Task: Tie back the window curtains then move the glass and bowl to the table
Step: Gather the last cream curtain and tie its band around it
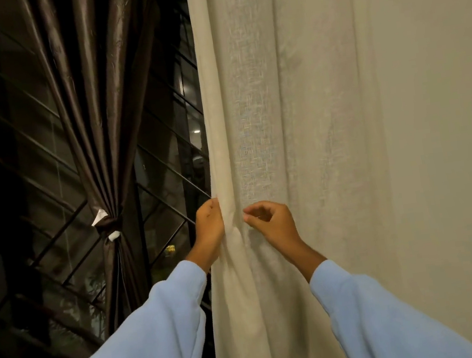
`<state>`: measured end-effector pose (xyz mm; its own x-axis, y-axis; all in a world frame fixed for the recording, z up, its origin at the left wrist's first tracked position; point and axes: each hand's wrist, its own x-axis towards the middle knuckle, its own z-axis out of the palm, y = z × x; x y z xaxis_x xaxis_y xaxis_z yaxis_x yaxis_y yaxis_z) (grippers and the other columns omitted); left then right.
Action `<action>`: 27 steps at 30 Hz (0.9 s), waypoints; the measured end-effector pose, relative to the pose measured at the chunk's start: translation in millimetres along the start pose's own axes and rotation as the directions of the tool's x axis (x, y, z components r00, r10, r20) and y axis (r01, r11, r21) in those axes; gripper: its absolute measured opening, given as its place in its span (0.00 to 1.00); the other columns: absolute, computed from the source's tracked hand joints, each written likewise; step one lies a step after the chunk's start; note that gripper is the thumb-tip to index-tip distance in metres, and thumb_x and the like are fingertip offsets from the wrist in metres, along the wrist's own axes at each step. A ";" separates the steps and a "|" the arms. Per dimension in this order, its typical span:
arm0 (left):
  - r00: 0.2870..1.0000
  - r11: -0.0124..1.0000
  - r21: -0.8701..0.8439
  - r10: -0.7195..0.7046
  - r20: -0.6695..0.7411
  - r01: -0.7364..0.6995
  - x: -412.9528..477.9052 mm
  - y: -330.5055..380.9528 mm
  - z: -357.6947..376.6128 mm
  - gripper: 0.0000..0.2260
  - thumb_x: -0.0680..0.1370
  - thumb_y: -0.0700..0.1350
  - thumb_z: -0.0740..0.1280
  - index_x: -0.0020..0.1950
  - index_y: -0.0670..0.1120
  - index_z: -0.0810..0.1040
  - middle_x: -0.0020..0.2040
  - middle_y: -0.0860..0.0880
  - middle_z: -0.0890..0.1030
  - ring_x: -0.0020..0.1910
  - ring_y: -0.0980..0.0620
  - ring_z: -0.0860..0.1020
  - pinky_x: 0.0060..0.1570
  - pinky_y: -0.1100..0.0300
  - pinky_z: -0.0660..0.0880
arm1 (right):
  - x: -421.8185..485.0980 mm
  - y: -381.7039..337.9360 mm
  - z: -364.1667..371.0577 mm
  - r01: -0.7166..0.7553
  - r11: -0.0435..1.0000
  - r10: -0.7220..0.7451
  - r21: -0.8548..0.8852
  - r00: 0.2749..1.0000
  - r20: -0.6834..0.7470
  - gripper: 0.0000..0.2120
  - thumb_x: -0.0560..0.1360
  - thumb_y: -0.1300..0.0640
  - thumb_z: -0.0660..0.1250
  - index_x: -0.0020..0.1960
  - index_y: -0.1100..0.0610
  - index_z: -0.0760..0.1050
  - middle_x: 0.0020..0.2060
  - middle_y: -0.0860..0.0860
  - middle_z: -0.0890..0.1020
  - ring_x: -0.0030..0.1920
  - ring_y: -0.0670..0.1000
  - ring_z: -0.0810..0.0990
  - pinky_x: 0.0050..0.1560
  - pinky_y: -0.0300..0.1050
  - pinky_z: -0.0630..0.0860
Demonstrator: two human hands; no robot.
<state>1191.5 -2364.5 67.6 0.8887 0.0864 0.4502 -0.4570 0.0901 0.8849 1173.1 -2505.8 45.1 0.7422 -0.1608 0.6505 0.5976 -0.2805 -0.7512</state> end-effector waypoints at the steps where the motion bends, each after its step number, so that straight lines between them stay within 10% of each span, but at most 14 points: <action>1: 0.999 0.999 -0.042 0.009 -0.032 -0.010 -3.7 -1.2 -0.8 0.16 0.81 0.56 0.59 0.50 0.45 0.78 0.45 0.46 0.82 0.46 0.47 0.81 0.43 0.55 0.79 | -0.2 3.5 2.2 0.013 0.998 -0.019 -0.060 0.994 -0.109 0.09 0.72 0.57 0.76 0.52 0.53 0.82 0.48 0.47 0.84 0.46 0.46 0.82 0.51 0.49 0.81; 4: 0.985 0.991 -0.017 0.133 -0.107 -0.135 -6.0 -8.0 -12.7 0.17 0.78 0.57 0.63 0.57 0.45 0.74 0.50 0.47 0.80 0.48 0.50 0.80 0.48 0.53 0.79 | 3.2 8.9 4.3 -0.107 0.948 -0.040 -0.299 0.895 -0.445 0.31 0.67 0.47 0.79 0.66 0.50 0.71 0.66 0.48 0.71 0.63 0.51 0.73 0.60 0.58 0.74; 7: 0.975 0.972 0.100 0.216 -0.055 -0.210 -4.8 -17.7 -26.6 0.20 0.76 0.50 0.69 0.64 0.48 0.65 0.55 0.52 0.76 0.52 0.55 0.77 0.47 0.59 0.77 | 15.2 13.5 2.3 -0.301 0.904 0.164 -0.304 0.900 -0.403 0.54 0.61 0.39 0.80 0.77 0.52 0.54 0.75 0.51 0.62 0.72 0.57 0.65 0.66 0.65 0.64; 13: 0.901 0.928 0.235 0.348 -0.259 -0.290 -0.3 -30.5 -46.6 0.23 0.73 0.52 0.73 0.61 0.50 0.66 0.55 0.52 0.75 0.51 0.55 0.76 0.50 0.57 0.77 | 21.7 34.9 -5.0 -0.326 0.917 0.200 -0.231 0.874 -0.443 0.06 0.74 0.53 0.68 0.51 0.46 0.76 0.41 0.43 0.80 0.49 0.53 0.81 0.61 0.57 0.73; 19: 0.837 0.891 0.316 0.428 -0.340 -0.327 0.4 -39.3 -64.1 0.34 0.67 0.53 0.78 0.67 0.49 0.63 0.60 0.50 0.69 0.56 0.54 0.73 0.54 0.61 0.74 | 5.1 42.7 -3.2 -0.207 0.973 0.217 0.101 0.676 -0.705 0.09 0.79 0.56 0.60 0.57 0.55 0.75 0.47 0.47 0.80 0.44 0.51 0.79 0.49 0.51 0.76; 27: 0.792 0.742 0.558 0.568 -0.225 -0.373 -14.3 -61.1 -54.5 0.06 0.77 0.44 0.68 0.47 0.41 0.81 0.46 0.47 0.79 0.45 0.50 0.77 0.48 0.47 0.77 | -13.9 40.6 27.8 0.021 1.000 -0.024 -0.012 0.893 -0.449 0.13 0.74 0.57 0.72 0.57 0.51 0.76 0.39 0.41 0.80 0.34 0.41 0.78 0.37 0.38 0.77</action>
<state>1204.7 -2317.1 0.6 0.4362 0.3432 0.8318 -0.6503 -0.5187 0.5551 1195.4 -2488.7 2.4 0.5124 -0.5616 0.6497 0.6091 -0.2956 -0.7359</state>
